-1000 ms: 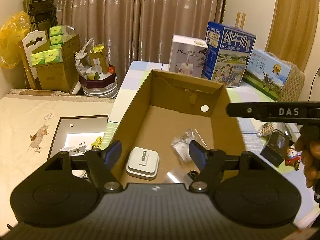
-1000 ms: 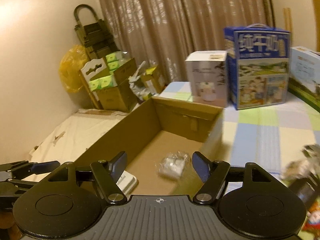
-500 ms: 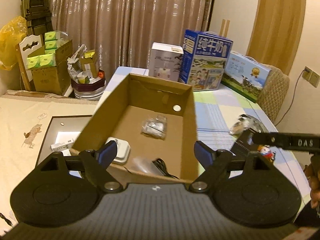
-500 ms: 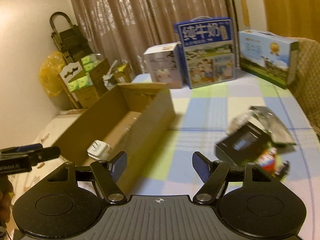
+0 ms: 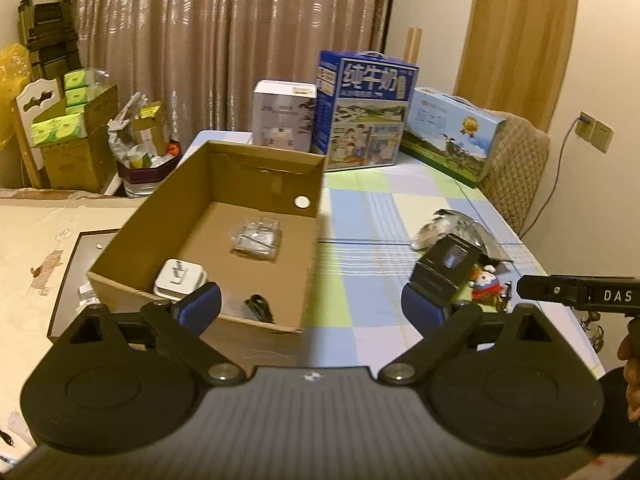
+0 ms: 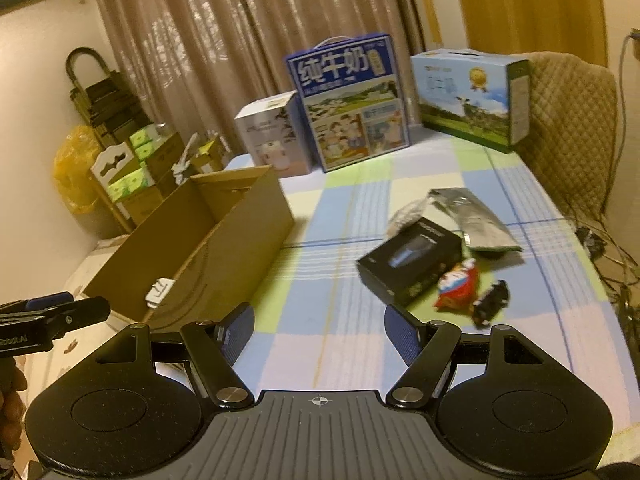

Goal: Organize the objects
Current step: 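Withdraw both open tools from the box back over the table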

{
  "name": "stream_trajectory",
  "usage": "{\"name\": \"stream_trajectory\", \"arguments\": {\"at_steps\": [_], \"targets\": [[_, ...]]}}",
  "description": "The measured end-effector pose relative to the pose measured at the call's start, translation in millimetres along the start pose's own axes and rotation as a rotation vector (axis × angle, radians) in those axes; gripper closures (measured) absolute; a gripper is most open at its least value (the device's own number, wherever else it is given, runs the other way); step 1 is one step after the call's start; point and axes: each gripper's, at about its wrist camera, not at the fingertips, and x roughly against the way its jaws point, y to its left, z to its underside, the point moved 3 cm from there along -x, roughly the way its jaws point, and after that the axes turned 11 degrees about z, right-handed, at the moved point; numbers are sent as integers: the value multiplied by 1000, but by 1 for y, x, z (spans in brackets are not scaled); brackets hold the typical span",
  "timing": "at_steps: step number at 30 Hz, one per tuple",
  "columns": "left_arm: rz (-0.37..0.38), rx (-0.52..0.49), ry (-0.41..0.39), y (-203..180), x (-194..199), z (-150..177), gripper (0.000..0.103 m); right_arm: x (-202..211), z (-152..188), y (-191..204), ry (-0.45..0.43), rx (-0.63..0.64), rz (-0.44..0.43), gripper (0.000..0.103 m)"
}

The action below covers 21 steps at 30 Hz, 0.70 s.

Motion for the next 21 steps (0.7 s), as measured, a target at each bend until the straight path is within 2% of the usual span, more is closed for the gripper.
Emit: {"name": "stream_trajectory", "arguments": {"at_steps": [8,21], "targets": [[39,-10,2,-28,-6,2,1,8,11,-35,9,-43,51,34],[112,-56,43,-72,-33,6,1,15,21,-93,16,-130,131,34]]}}
